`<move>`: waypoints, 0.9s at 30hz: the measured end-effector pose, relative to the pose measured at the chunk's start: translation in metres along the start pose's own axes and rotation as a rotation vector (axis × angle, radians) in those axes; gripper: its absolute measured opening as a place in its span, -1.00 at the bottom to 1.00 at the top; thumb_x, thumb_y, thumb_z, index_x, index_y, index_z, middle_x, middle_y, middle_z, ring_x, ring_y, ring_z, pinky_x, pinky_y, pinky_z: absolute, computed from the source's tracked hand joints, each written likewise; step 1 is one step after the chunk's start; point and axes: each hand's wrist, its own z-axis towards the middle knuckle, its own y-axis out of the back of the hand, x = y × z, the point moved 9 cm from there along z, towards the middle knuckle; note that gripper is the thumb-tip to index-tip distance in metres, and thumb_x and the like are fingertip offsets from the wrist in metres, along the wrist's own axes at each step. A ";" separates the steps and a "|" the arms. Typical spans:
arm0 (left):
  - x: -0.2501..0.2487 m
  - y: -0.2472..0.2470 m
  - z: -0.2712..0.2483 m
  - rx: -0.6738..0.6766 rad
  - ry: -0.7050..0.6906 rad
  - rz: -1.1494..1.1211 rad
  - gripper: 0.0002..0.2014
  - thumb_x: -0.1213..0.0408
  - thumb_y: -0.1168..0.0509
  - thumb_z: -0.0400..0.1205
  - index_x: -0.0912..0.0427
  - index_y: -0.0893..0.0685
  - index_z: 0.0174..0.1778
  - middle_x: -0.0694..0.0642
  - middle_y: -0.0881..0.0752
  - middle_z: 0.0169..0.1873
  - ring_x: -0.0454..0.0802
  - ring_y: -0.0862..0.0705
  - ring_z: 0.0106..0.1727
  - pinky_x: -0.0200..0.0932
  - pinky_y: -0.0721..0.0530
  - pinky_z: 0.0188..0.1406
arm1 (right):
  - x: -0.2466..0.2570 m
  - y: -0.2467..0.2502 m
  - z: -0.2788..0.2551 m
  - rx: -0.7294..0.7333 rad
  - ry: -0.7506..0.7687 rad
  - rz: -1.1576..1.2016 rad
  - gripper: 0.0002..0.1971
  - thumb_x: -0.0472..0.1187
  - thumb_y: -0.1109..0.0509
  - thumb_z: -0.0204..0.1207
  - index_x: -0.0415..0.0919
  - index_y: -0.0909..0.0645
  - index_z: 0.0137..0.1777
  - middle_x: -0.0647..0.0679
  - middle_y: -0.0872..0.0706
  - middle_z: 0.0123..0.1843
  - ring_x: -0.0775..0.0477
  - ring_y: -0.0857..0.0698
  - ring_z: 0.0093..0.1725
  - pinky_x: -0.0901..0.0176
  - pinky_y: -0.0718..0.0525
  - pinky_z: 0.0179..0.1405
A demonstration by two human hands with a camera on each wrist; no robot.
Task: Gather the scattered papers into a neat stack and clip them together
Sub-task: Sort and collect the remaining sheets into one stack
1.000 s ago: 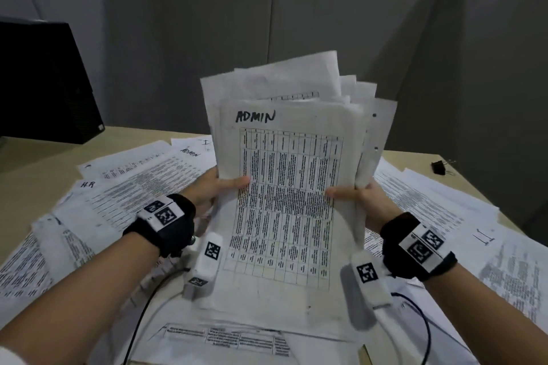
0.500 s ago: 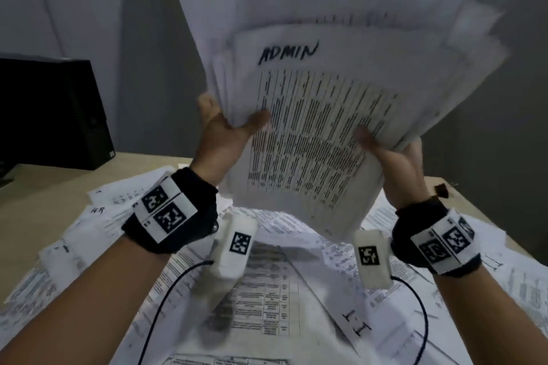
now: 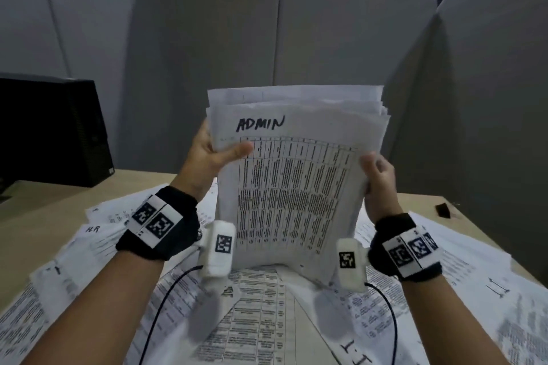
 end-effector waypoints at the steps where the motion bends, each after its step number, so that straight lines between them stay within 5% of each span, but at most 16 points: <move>1: 0.000 0.008 0.002 -0.042 0.012 -0.044 0.00 -0.08 -0.62 0.04 0.17 -0.40 0.38 -0.01 -0.80 0.00 -0.08 -0.78 0.07 -0.13 -0.78 -0.04 | -0.001 0.007 -0.002 -0.028 0.015 0.007 -0.34 0.46 -0.53 -0.16 -0.01 -0.72 -0.19 0.16 -0.81 -0.32 0.26 -0.74 -0.33 0.39 -0.68 -0.34; 3: 0.001 0.013 0.002 -0.074 0.054 -0.074 -0.09 -0.05 -0.56 0.17 0.16 -0.38 0.42 -0.02 -0.79 0.01 -0.07 -0.77 0.07 0.01 -0.75 0.08 | -0.014 0.010 -0.013 -0.025 -0.009 -0.029 -0.35 0.29 -0.61 -0.11 -0.03 -0.69 -0.02 0.15 -0.82 -0.23 0.23 -0.76 -0.22 0.34 -0.70 -0.24; 6: 0.000 -0.003 0.003 -0.058 0.103 -0.061 -0.58 0.19 -0.42 0.49 0.23 -0.57 0.24 0.03 -0.78 -0.03 -0.04 -0.78 -0.01 0.06 -0.73 0.11 | -0.041 -0.006 -0.031 0.026 -0.081 -0.103 -0.48 -0.05 -0.62 0.00 -0.19 -0.65 0.00 0.17 -0.83 -0.25 0.23 -0.78 -0.22 0.38 -0.70 -0.30; 9: -0.026 -0.014 0.008 -0.156 0.018 -0.043 -0.91 0.27 -0.38 0.55 0.06 -0.62 -0.08 0.04 -0.75 -0.14 -0.01 -0.76 -0.12 0.03 -0.76 -0.01 | -0.045 0.000 -0.033 -0.079 -0.080 -0.090 -0.49 0.03 -0.71 -0.01 -0.11 -0.64 -0.07 0.18 -0.82 -0.26 0.20 -0.78 -0.23 0.35 -0.72 -0.28; 13: -0.045 -0.006 0.018 -0.366 0.009 -0.025 -0.62 -0.13 -0.45 0.35 -0.02 -0.55 -0.08 0.10 -0.70 0.10 0.08 -0.69 0.12 0.08 -0.67 0.14 | -0.039 0.004 -0.033 -0.106 -0.080 -0.092 -0.29 0.26 -0.66 -0.15 -0.09 -0.60 -0.03 0.09 -0.81 -0.16 0.16 -0.78 -0.16 0.30 -0.75 -0.18; 17: -0.041 0.006 0.022 -0.479 0.050 -0.004 -0.83 0.14 -0.36 0.51 0.04 -0.47 -0.19 -0.02 -0.64 -0.29 -0.12 -0.63 -0.36 -0.23 -0.63 -0.39 | -0.042 -0.004 -0.033 -0.062 -0.129 -0.097 -0.59 -0.24 -0.57 0.22 -0.08 -0.54 0.06 0.00 -0.73 -0.06 0.22 -0.76 -0.21 0.39 -0.70 -0.28; 20: -0.035 0.007 0.015 -0.446 0.020 -0.061 -0.75 0.19 -0.33 0.55 0.11 -0.39 0.01 -0.03 -0.56 -0.24 -0.21 -0.58 -0.44 -0.33 -0.59 -0.55 | -0.053 -0.006 -0.036 -0.061 -0.181 -0.129 -0.57 -0.39 -0.53 0.30 -0.24 -0.55 0.17 -0.05 -0.73 -0.02 0.24 -0.77 -0.21 0.41 -0.69 -0.30; 22: -0.035 0.004 0.013 -0.281 -0.035 -0.175 -0.35 -0.14 -0.45 0.39 0.09 -0.29 0.20 -0.01 -0.54 -0.09 -0.24 -0.64 -0.32 -0.31 -0.67 -0.37 | -0.062 -0.010 -0.039 -0.046 -0.214 -0.184 -0.59 -0.41 -0.52 0.33 -0.36 -0.58 0.19 -0.06 -0.75 -0.06 0.23 -0.77 -0.25 0.35 -0.74 -0.30; 24: -0.029 0.015 0.006 -0.173 -0.003 -0.063 0.15 -0.46 -0.45 -0.03 0.04 -0.21 0.39 -0.09 -0.56 0.00 -0.22 -0.65 -0.06 -0.19 -0.63 -0.03 | -0.068 -0.010 -0.039 -0.090 -0.233 -0.238 -0.66 -0.37 -0.50 0.37 -0.40 -0.61 0.15 -0.05 -0.74 -0.13 0.13 -0.76 -0.27 0.19 -0.80 -0.18; 26: -0.010 0.039 -0.004 -0.117 0.099 0.138 0.21 -0.49 -0.44 -0.14 -0.05 -0.24 0.41 -0.16 -0.53 0.11 -0.24 -0.55 0.11 -0.17 -0.42 0.16 | -0.069 -0.001 -0.034 -0.198 -0.227 -0.268 -0.70 -0.34 -0.48 0.41 -0.42 -0.63 0.13 -0.07 -0.71 -0.18 0.08 -0.71 -0.25 0.19 -0.77 -0.16; 27: 0.005 0.056 -0.011 -0.104 0.183 0.245 0.09 -0.43 -0.47 -0.03 -0.06 -0.29 0.40 -0.11 -0.50 0.21 -0.22 -0.52 0.17 -0.17 -0.37 0.19 | -0.068 0.008 -0.031 -0.267 -0.216 -0.280 -0.71 -0.33 -0.48 0.42 -0.43 -0.63 0.12 -0.05 -0.69 -0.21 0.12 -0.69 -0.29 0.28 -0.74 -0.23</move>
